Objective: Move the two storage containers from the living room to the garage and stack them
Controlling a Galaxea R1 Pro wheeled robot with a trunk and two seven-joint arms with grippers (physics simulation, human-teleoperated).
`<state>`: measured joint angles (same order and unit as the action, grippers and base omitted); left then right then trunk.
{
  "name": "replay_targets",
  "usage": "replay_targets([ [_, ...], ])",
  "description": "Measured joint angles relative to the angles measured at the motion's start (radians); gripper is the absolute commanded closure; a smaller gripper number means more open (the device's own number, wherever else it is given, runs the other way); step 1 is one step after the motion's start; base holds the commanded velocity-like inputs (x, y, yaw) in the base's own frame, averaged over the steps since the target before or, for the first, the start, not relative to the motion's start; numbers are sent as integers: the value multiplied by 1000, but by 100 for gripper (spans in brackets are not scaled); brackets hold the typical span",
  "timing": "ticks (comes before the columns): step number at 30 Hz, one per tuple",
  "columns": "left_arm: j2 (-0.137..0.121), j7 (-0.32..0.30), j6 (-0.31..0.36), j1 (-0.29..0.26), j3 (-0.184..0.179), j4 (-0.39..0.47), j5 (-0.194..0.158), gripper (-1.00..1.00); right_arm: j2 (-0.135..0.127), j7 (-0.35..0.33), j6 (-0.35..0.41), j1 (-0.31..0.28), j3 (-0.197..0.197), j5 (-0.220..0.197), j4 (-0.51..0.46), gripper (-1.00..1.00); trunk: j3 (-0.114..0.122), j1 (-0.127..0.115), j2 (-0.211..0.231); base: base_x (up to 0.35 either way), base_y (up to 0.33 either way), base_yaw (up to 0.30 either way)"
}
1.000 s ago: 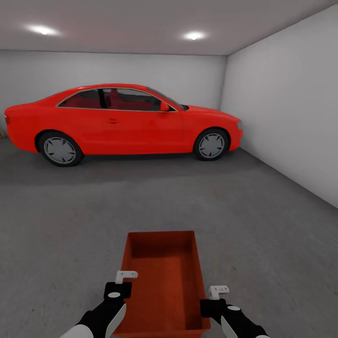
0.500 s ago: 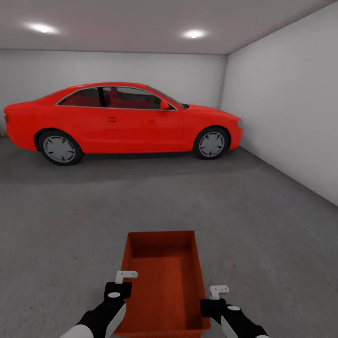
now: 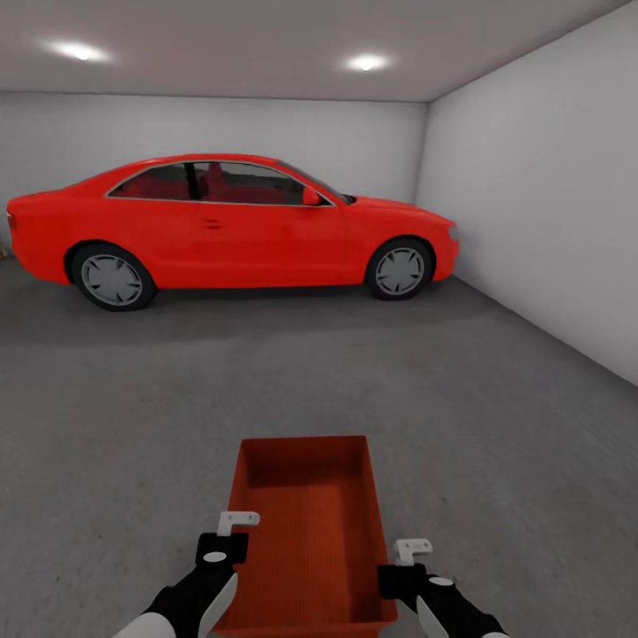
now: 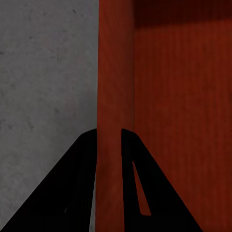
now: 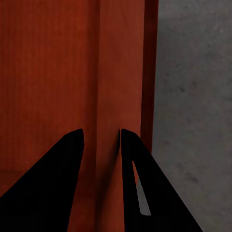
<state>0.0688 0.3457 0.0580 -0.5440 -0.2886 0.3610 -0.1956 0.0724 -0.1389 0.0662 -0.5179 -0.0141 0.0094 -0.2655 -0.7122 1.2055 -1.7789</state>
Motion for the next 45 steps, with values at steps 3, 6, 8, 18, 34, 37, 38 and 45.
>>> replay_targets([
  [3,-1,0,2,0,-1,1,-1,100,0,0,1,0,0,0,1,100,0,0,0,0,0,0],
  [6,-1,0,3,1,-1,5,-3,100,0,0,2,0,0,0,-2,-100,0,0,0,0,0,0],
  [8,-4,2,3,1,-18,-4,-24,-100,1,-2,-87,1,3,-4,-16,-100,0,0,0,0,0,0],
  [18,-5,3,3,1,-17,-3,-23,-100,1,-1,-101,2,3,-4,-16,-100,0,0,0,0,0,0],
  [34,-4,3,3,1,-17,-3,-23,-100,1,-1,-101,2,3,-4,-16,-100,0,0,0,0,0,0],
  [37,-5,3,3,1,-17,-3,-23,-100,1,-1,-101,2,3,-4,-14,-100,0,0,0,0,0,0],
  [38,-4,3,3,1,-17,-3,-23,-100,1,-1,-101,2,3,-4,-13,-100,0,0,0,0,0,0],
  [45,-5,3,3,1,-17,-3,-23,-100,0,-1,-101,2,3,-4,-12,-100,0,0,0,0,0,0],
])
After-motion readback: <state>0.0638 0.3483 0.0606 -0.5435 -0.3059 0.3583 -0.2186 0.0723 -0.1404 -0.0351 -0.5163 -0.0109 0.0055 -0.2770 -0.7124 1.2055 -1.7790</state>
